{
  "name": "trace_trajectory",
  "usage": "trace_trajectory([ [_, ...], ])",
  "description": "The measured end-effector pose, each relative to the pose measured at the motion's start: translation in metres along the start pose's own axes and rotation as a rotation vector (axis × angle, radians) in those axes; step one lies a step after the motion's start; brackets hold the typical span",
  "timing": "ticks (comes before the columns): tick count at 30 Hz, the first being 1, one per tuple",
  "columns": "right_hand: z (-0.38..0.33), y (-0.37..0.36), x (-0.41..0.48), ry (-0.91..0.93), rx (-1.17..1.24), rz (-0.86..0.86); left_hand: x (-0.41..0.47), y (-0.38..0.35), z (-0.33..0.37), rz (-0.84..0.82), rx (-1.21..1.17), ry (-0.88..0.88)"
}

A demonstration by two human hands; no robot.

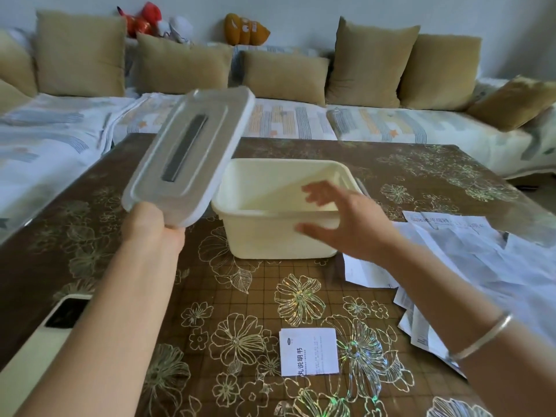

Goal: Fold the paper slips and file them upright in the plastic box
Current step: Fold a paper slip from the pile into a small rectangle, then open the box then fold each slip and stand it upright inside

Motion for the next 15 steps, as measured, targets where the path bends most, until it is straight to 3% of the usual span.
trace_trajectory([
  [3,0.004,-0.012,-0.007,0.067,-0.36,-0.072,-0.005,0.006,-0.017,0.027,-0.184,0.116],
  [10,0.01,-0.008,-0.01,0.083,-0.368,0.098,-0.008,0.025,-0.04,0.143,-0.311,0.248],
  [15,0.013,-0.009,-0.011,0.103,-0.459,0.184,-0.004,0.042,-0.038,0.242,-0.319,0.216],
])
Point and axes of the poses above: each hand's wrist, its own x-axis towards the middle knuckle, its own y-axis out of the back of the hand, z = x × y, the point moved 8 cm from there along x, towards the middle knuckle, and after that the axes turned 11 degrees about x, right-handed, at the moved point
